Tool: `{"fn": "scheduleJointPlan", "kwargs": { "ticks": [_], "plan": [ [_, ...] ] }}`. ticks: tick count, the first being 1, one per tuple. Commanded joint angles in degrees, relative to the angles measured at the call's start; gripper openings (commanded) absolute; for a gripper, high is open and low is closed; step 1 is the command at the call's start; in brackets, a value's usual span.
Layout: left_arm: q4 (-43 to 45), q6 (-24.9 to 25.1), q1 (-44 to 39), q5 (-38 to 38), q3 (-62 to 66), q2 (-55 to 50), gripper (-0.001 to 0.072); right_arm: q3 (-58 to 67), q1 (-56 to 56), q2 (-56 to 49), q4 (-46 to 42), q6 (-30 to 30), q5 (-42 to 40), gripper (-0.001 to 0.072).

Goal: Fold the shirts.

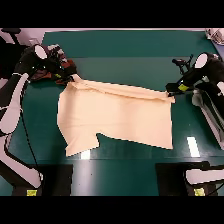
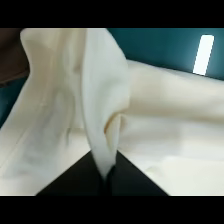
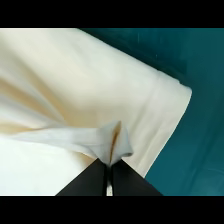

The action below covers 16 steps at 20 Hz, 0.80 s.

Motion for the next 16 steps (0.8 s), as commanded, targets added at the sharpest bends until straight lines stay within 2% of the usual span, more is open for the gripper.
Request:
{"fn": "scheduleJointPlan", "kwargs": {
  "ticks": [1,6,8,10,13,16],
  "plan": [
    [0.2,1.4,0.1,-4.6,0.0,0.0,0.0027,-4.5,0.6,1.6,-1.0,-0.2,-3.3,0.0029],
    [-3.8,1.3,0.1,-4.2,0.0,0.0,0.0027,-12.2,0.5,11.7,-1.0,-1.1,-37.2,0.0029],
    [-7.9,1.4,0.1,-2.8,0.0,0.0,0.0027,-12.6,0.5,14.0,-1.0,-1.2,-43.1,0.0029],
    [-9.1,1.4,0.1,-2.6,0.0,0.0,0.0027,-12.6,0.5,14.6,-1.1,-1.3,-38.6,0.0029],
    [-8.0,2.5,0.1,-5.4,0.0,0.0,0.0027,-13.3,0.6,14.7,-0.9,-1.3,-23.6,0.0029],
    [-5.9,2.8,0.1,-7.2,0.0,0.0,0.0027,-17.2,0.6,15.3,-0.9,-1.2,-19.8,0.0029]
  ]
}}
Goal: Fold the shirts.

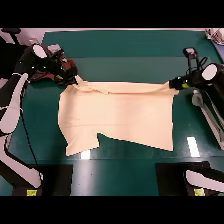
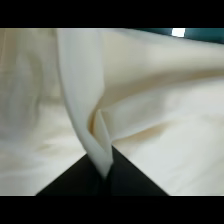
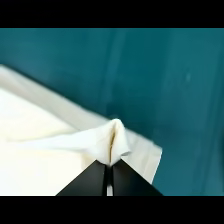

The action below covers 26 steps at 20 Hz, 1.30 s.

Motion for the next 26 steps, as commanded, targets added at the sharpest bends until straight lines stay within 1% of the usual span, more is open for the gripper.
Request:
{"fn": "scheduleJointPlan", "kwargs": {
  "ticks": [1,4,5,9,12,17,18,19,20,21,22,26],
  "plan": [
    [1.8,0.6,0.0,-2.4,0.0,0.0,0.0027,-4.5,0.0,0.9,0.1,0.0,5.3,0.0029],
    [3.7,0.6,0.0,-4.8,0.0,0.0,0.0028,-10.2,-0.1,0.9,0.1,0.0,0.3,0.0029],
    [4.7,0.7,0.0,-6.1,0.0,0.0,0.0028,-11.6,-0.1,0.9,0.3,0.0,-0.2,0.0029],
    [8.2,0.7,0.0,-10.4,0.0,0.0,0.0027,-12.5,-0.1,1.2,0.5,0.2,5.4,0.0030],
    [7.0,0.6,0.0,-11.8,0.0,0.0,0.0028,-12.5,-0.1,3.1,0.4,0.2,5.3,0.0030],
    [7.1,0.6,0.0,-11.0,0.0,0.0,0.0029,-12.5,-0.1,4.6,0.5,0.2,6.0,0.0037],
    [7.1,0.6,0.0,-11.5,0.0,0.0,0.0029,-12.5,-0.1,4.6,0.5,0.2,6.8,0.0055],
    [7.2,0.6,0.0,-12.4,0.0,0.0,0.0037,-12.5,-0.1,4.6,0.5,0.2,7.6,0.0179],
    [7.1,0.6,0.0,-12.7,0.0,0.0,0.0293,-12.5,-0.1,4.7,0.5,0.2,8.5,0.0281],
    [7.1,0.6,0.0,-12.9,0.0,0.1,0.0601,-12.5,-0.1,5.0,0.4,0.2,9.1,0.0326],
    [7.1,0.6,0.0,-12.8,0.0,0.3,0.0681,-12.5,-0.1,5.8,0.4,0.2,9.3,0.0327],
    [8.6,1.4,0.0,-10.7,0.0,5.5,0.0684,-12.5,-0.3,13.2,0.1,0.2,8.2,0.0337]
  ]
}}
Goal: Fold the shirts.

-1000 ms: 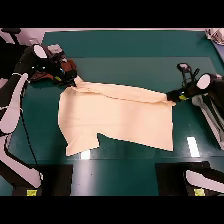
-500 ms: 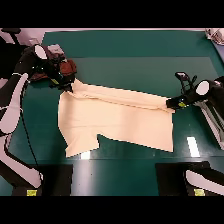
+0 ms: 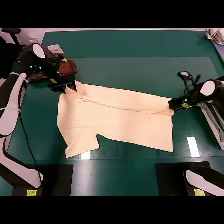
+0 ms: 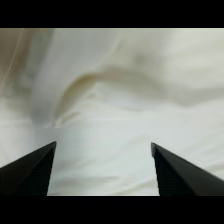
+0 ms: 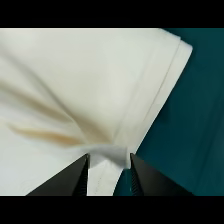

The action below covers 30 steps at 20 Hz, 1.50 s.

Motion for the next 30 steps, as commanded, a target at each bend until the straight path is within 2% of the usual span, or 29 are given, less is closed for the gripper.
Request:
{"fn": "scheduleJointPlan", "kwargs": {
  "ticks": [1,2,3,5,7,10,12,19,21,28,29,30],
  "plan": [
    [3.1,0.9,0.0,2.0,0.0,4.6,0.0684,0.0,-0.9,6.3,0.0,0.0,0.2,0.0440],
    [5.5,0.9,0.0,2.5,0.0,6.4,0.0684,0.0,-2.2,8.9,0.0,0.0,1.2,0.0593],
    [7.8,0.9,0.1,3.1,0.0,7.8,0.0684,0.0,-3.9,11.1,0.0,0.0,2.1,0.0631],
    [8.6,0.8,1.8,4.7,0.0,9.8,0.0684,0.0,-8.9,15.4,1.0,0.0,1.4,0.0631],
    [7.4,0.2,4.5,6.4,0.0,10.1,0.0684,0.0,-15.8,16.8,7.1,0.5,-0.8,0.0631],
    [0.0,1.6,7.4,8.0,-0.3,8.1,0.0684,-0.2,-24.4,12.3,21.3,-0.2,-1.4,0.0634],
    [-3.1,3.5,7.6,8.9,-0.3,5.6,0.0684,-0.2,-26.8,6.8,26.5,-2.8,-1.4,0.0634],
    [-4.1,8.2,7.0,10.1,-0.3,-2.4,0.0684,-0.2,-24.4,-8.4,27.4,-6.7,0.1,0.0634],
    [-2.9,10.6,7.0,10.4,-0.3,-3.0,0.0684,-0.2,-22.7,-11.1,27.4,-7.5,-1.5,0.0634],
    [-0.2,12.0,7.0,10.9,-3.2,-4.7,0.0682,-0.2,-17.8,-16.0,27.0,-8.2,-6.1,0.0634],
    [0.4,11.8,7.1,11.2,-4.1,-4.7,0.0651,-0.2,-17.1,-16.3,26.8,-8.2,-7.2,0.0633],
    [1.1,11.8,7.1,11.4,-4.8,-4.7,0.0545,-0.2,-16.7,-16.7,26.9,-8.2,-8.0,0.0634]
  ]
}}
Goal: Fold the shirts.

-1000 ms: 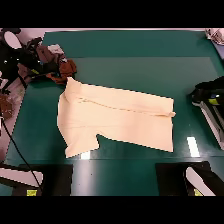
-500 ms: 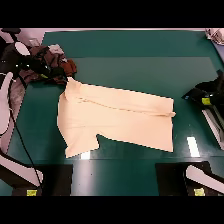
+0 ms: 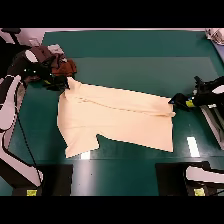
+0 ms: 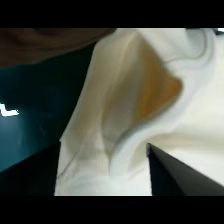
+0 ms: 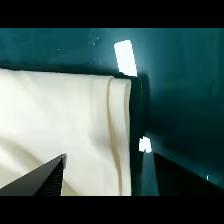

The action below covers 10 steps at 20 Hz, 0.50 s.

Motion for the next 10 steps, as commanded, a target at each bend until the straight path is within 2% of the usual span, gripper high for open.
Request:
{"fn": "scheduleJointPlan", "kwargs": {
  "ticks": [1,2,3,5,6,7,8,10],
  "plan": [
    [1.5,0.6,0.1,0.8,-2.3,-0.3,0.0468,0.0,2.3,-1.8,-0.2,-0.2,-3.1,0.0633],
    [1.4,0.6,0.1,1.1,-2.5,-0.3,0.0410,0.0,2.8,-2.2,-0.2,-0.2,-3.1,0.0628],
    [1.3,0.6,0.1,1.0,-2.7,-0.3,0.0320,0.0,3.5,-2.7,-0.2,-0.2,-3.1,0.0617],
    [1.2,0.6,0.1,0.6,-3.0,-0.3,0.0175,0.0,5.0,-3.1,-0.2,-0.3,-3.8,0.0353],
    [1.2,0.6,0.1,0.1,-3.0,-0.3,0.0115,0.1,6.0,-3.0,0.0,-1.1,-4.7,0.0246],
    [1.2,0.5,0.1,-0.2,-3.0,-0.3,0.0116,0.4,7.0,-3.0,-0.2,-1.3,-5.4,0.0095],
    [1.0,0.1,0.1,-0.8,-3.0,-0.3,0.0115,1.0,7.7,-3.0,-0.2,-1.9,-6.3,0.0034],
    [-0.7,-1.5,0.1,-2.9,-3.0,-0.3,0.0115,3.8,8.1,-3.1,-0.4,-2.4,-7.2,0.0033]
  ]
}}
